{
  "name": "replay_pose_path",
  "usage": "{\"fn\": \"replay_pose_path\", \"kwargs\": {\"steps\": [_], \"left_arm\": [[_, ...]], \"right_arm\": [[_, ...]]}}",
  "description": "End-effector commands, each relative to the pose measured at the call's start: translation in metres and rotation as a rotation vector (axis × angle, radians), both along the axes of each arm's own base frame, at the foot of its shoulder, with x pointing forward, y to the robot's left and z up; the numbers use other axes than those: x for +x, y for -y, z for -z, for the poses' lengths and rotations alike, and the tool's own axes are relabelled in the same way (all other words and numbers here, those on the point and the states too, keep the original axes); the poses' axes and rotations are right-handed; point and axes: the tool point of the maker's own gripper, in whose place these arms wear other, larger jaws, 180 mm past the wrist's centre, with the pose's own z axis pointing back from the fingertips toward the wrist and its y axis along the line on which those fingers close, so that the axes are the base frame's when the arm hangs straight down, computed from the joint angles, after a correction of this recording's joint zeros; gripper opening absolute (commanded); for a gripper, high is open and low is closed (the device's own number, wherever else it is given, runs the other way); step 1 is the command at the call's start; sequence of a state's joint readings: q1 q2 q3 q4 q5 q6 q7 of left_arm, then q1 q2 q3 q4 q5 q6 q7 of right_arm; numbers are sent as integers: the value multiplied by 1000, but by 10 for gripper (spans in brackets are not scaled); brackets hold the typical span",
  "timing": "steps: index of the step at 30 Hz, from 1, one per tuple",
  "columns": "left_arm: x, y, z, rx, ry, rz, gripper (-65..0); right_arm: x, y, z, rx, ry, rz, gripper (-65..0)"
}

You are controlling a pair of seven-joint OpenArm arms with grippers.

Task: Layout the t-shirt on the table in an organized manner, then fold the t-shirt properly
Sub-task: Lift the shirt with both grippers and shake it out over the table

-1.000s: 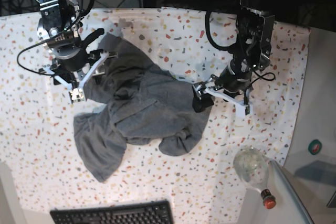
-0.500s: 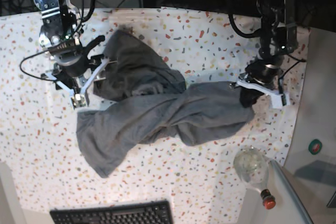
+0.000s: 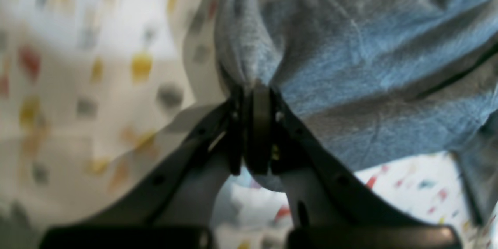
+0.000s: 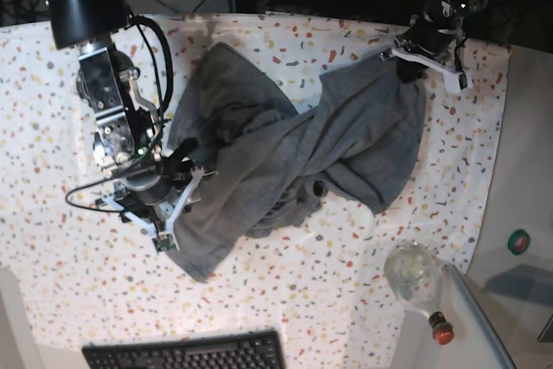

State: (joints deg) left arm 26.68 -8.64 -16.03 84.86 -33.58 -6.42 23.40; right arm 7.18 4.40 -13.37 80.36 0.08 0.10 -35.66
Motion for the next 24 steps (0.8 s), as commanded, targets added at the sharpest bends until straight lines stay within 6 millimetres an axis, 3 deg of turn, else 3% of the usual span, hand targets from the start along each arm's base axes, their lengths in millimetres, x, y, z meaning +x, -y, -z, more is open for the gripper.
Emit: {"fn": "replay_pose_path", "kwargs": {"steps": [1,4,6,9,13,17,21,24], "left_arm": [[7,-2,-9,6,41,5,-650],[-2,-4,-6,9,26,0,-650],[-6,-5,-5,10,17,-1,-650],[-8,-6,-2,9,9,-5,-650],[-4,-5,-6,11,22,-2,-650],[-2,-5,-7,10,26,-1,-650],[-2,-3,-6,8,24,3,-650],[-4,-5,-6,10,22,-1,-650]], "right_arm": [[22,-8,-16,22,51,4,-332],[31,-19,-23,37,62,-12,-330],[24,-43,-37,53,94,-123,-335],[-4,-94,-57,70,144,-331,-336],[-54,-163,-53,64,123,-605,-332],[-80,-195,-45,11,80,-762,-329],[-73,-222,-52,8,88,-806,-326],[-59,-235,-38,-11,36,-802,-278]]}}
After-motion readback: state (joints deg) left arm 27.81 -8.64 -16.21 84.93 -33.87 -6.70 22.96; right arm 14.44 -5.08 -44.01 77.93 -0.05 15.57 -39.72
